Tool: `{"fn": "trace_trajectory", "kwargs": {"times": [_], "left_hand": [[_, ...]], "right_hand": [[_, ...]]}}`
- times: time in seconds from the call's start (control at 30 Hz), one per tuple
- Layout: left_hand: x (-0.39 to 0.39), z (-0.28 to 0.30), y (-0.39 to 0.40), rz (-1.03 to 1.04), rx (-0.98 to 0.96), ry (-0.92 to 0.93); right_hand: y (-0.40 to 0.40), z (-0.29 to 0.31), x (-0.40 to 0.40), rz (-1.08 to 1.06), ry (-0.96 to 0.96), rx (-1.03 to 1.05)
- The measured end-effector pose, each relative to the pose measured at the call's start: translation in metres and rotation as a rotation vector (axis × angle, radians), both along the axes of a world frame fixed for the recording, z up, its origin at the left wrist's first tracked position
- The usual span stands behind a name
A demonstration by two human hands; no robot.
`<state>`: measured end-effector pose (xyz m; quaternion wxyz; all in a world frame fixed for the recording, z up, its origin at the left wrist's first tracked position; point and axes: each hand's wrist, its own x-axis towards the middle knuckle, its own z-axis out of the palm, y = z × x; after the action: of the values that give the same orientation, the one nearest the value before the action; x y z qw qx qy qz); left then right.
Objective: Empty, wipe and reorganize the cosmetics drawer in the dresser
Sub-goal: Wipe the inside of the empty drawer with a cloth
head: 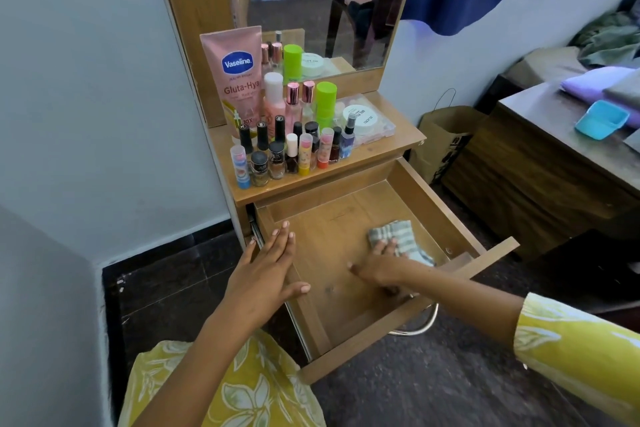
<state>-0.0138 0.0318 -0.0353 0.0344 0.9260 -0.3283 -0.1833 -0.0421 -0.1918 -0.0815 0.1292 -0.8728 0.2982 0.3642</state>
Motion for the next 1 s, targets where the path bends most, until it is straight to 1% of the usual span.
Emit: {"fn": "trace_trajectory", "kwargs": {"times": [0.1, 0.2, 0.37, 0.43, 0.57, 0.67, 0.8, 0.93, 1.0], "left_hand": [[0.001, -0.002, 0.001, 0.001, -0.021, 0.003], [0.001, -0.003, 0.002, 0.0, -0.031, 0.002], [-0.001, -0.001, 0.001, -0.005, -0.023, 0.011], [-0.001, 0.001, 0.001, -0.001, -0.015, 0.007], [-0.001, 0.005, 0.0, 0.012, -0.001, 0.006], [-0.001, 0.005, 0.0, 0.011, -0.005, 0.004], [0.0, 0.003, 0.002, 0.006, -0.003, -0.002], [0.002, 0.005, 0.002, 0.0, 0.001, -0.002], [0.001, 0.006, 0.002, 0.004, -0.007, -0.004]], "right_hand": [[-0.025, 0.003, 0.007, -0.14, -0.04, -0.082], [-0.031, 0.005, 0.009, -0.159, -0.082, -0.081], [-0.036, 0.021, 0.023, 0.083, -0.263, -0.095], [-0.038, 0.031, 0.031, 0.164, -0.29, -0.107], [-0.037, 0.032, 0.02, 0.241, -0.213, -0.229], [-0.033, 0.029, -0.001, 0.143, -0.089, -0.246], [-0.026, 0.034, -0.008, -0.003, 0.019, -0.171], [0.02, 0.02, -0.005, 0.073, 0.024, -0.05], [0.039, 0.006, -0.007, 0.066, 0.038, -0.012]]}}
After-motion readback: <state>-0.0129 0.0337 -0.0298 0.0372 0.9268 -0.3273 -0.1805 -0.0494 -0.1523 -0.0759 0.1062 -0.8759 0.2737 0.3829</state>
